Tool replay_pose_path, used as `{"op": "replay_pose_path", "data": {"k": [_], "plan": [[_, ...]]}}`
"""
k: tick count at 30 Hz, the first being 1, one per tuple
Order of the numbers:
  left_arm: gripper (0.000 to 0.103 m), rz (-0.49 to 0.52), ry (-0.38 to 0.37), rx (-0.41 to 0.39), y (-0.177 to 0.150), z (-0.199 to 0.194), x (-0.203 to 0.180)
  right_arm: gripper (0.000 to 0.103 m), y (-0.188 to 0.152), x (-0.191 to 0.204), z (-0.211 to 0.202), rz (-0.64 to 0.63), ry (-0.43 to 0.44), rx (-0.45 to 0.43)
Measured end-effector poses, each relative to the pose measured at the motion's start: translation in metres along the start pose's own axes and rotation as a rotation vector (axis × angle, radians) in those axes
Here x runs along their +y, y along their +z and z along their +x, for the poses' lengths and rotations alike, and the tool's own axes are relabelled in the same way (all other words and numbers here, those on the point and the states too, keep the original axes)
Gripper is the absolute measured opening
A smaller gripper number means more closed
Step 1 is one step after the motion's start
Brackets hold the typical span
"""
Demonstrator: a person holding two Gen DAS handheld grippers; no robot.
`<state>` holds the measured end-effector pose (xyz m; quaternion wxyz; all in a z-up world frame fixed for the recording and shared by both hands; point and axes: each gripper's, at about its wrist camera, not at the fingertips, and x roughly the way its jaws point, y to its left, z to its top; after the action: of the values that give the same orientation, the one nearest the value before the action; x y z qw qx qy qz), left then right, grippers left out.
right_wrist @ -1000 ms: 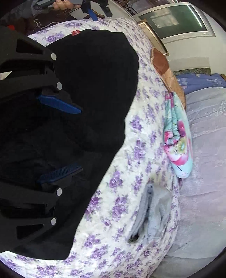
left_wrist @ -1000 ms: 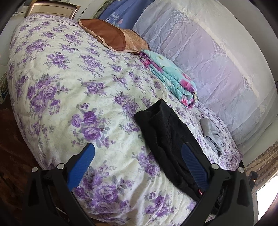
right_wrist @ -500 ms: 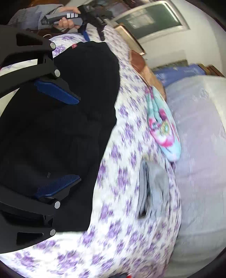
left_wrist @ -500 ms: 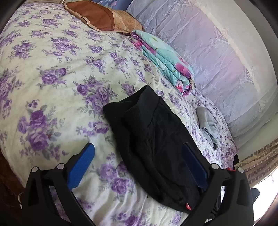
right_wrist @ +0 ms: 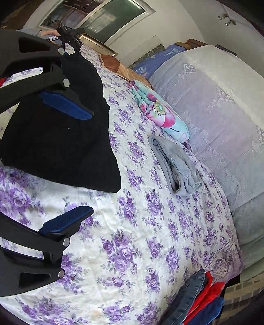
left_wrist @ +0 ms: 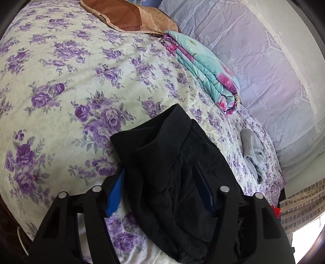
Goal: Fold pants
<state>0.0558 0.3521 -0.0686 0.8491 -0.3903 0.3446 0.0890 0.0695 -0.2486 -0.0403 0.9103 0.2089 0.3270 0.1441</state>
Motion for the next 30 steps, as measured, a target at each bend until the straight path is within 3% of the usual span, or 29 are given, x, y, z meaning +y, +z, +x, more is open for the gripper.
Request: {"op": "replay_pose_path", "data": {"k": [3,6,11,14,22,30], "plan": [[0.036,0.024,0.034,-0.018,0.0,-0.005,-0.006,0.088,-0.004,-0.01,0.009,0.013,0.011,0.03],[0.028,0.075,0.052,-0.049,-0.004,-0.017,-0.022,0.088,-0.007,-0.016,0.024,0.023,0.027,0.089],[0.023,0.222,0.114,-0.136,-0.018,-0.037,-0.069,0.089,-0.002,-0.021,0.035,0.024,0.05,0.11],[0.022,0.273,0.111,-0.165,-0.025,-0.048,-0.094,0.09,-0.001,-0.029,0.031,0.05,0.082,0.097],[0.022,0.444,0.045,-0.209,-0.053,-0.066,-0.187,0.09,-0.007,-0.048,0.021,0.102,0.141,0.079],[0.022,0.676,-0.125,-0.145,-0.116,-0.048,-0.306,0.092,-0.007,-0.065,-0.017,0.093,0.113,-0.006]]}}
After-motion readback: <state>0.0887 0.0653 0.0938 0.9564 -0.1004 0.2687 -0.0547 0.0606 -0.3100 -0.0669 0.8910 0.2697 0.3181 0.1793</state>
